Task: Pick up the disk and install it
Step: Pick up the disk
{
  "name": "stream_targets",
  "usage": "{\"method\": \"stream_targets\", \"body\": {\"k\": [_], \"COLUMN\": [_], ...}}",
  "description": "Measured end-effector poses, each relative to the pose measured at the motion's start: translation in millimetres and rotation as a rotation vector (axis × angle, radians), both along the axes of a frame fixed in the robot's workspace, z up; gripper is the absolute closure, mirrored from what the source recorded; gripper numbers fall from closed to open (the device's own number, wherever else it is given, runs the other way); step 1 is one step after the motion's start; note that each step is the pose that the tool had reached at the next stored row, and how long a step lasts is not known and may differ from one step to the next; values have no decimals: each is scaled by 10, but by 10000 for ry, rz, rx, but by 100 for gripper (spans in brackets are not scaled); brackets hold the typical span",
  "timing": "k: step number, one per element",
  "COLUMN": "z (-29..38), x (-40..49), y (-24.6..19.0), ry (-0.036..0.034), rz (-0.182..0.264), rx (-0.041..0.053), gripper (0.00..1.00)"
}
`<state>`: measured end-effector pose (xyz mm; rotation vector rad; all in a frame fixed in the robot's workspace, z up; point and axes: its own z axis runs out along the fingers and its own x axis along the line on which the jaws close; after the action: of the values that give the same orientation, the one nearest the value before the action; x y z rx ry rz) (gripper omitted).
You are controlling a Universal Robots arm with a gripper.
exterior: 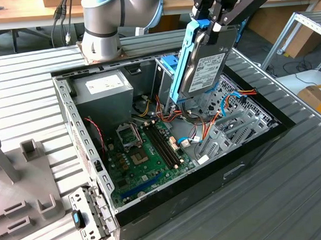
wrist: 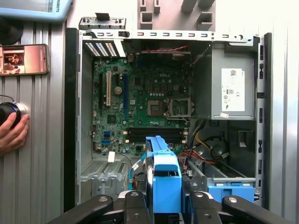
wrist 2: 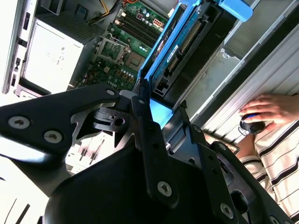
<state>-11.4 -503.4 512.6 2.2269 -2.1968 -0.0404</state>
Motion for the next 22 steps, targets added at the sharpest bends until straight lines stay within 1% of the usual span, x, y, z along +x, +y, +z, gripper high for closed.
{"method": "stream_targets", "body": {"k": [1,3,4,5,6,8,11,14,17,22], "z": [0,0,0,0,0,0,0,0,-1,0], "x": [1,2,3,6,7,7,9,12,17,21], "y": [-5,-30,-53,-103,-121,-151,-174,-217,-302,-393], "ry": [0,0,0,0,0,0,0,0,0,0], "rz": [1,0,-1,-1,-1,-1,-1,-1,-1,-1], "rx": [0,0,1,-1,0,1,1,1,1,0], "gripper": [64,64,64,64,64,64,64,64,64,64]}}
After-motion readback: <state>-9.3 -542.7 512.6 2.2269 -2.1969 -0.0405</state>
